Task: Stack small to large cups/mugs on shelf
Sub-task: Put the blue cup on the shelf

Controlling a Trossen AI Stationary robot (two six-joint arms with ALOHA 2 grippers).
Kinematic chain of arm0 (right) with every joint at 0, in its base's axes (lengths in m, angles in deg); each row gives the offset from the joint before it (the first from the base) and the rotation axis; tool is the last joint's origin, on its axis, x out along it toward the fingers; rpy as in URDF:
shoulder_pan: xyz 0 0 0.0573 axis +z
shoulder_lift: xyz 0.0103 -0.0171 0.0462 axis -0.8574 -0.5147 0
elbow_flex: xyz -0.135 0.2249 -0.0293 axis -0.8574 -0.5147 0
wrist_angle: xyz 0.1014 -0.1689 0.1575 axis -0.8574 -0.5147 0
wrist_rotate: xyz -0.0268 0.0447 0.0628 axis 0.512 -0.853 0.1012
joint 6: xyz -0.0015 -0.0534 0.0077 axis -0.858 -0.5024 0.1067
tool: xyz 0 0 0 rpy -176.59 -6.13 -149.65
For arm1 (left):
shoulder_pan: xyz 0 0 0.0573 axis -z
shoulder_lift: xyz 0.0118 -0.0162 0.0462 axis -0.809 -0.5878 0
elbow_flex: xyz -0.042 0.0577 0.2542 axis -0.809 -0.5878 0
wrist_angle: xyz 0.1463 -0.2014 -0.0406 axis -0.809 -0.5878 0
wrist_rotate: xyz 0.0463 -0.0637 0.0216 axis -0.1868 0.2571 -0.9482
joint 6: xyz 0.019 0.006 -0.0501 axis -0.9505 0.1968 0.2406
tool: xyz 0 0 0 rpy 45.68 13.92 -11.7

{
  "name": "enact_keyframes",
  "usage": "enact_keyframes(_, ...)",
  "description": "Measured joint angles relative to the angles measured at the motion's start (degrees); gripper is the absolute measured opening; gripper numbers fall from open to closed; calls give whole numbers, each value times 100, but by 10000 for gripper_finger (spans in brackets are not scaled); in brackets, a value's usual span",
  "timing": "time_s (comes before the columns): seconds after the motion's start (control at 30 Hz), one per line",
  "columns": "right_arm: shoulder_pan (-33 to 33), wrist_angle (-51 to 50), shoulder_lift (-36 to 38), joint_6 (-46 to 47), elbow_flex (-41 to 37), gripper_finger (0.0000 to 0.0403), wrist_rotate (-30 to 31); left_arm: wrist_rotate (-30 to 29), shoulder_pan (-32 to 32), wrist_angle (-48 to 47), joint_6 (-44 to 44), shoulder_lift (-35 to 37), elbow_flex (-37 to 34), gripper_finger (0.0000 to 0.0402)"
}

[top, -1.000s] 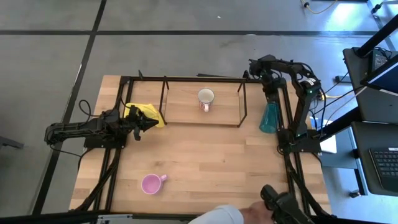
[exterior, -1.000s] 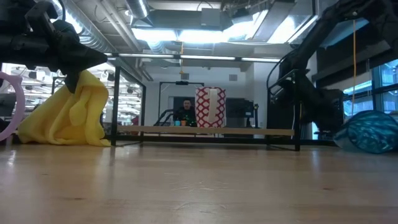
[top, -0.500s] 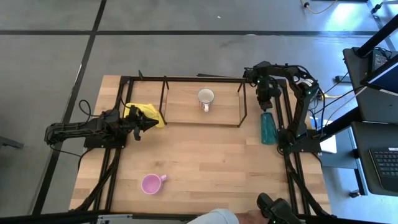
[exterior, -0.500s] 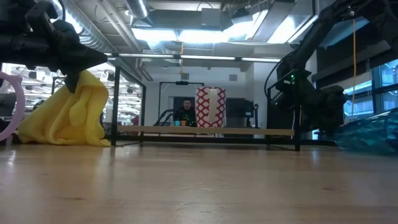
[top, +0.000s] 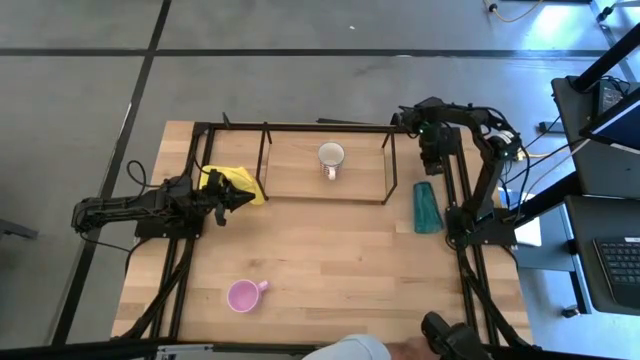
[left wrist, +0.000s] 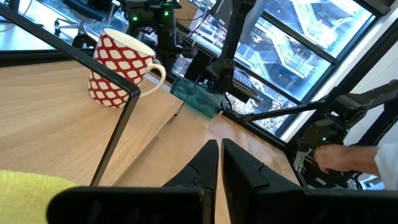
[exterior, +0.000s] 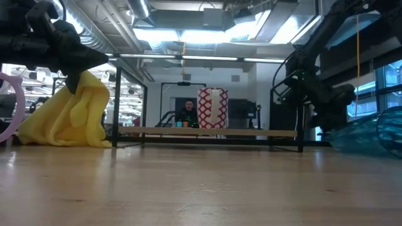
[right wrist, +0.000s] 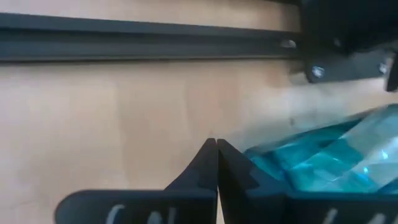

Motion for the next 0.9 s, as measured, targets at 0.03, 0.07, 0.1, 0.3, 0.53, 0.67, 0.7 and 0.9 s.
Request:
enact_keyframes(0.03,-4,1,56,14,-70,0,-111,1,-1,0,-1,0,0,14)
enact_keyframes(0.07,-4,-4,110,27,-142,0,-251,1,-1,0,1,-1,1,14)
enact_keyframes(0.1,2,10,166,31,-218,0,-387,-1,-1,0,-1,-1,-1,14)
enact_keyframes(0.3,133,1067,520,81,-642,0,-338,1,-1,0,1,1,1,14)
enact_keyframes(0.53,171,2021,641,132,-660,0,232,-1,0,0,0,1,1,14)
enact_keyframes(0.67,225,2377,644,88,-742,0,-186,1,0,0,-1,0,1,14)
enact_keyframes(0.7,267,2562,643,73,-802,0,-361,0,1,0,1,0,1,14)
enact_keyframes(0.9,537,3434,715,117,-1076,0,-1122,1,1,0,-1,1,1,14)
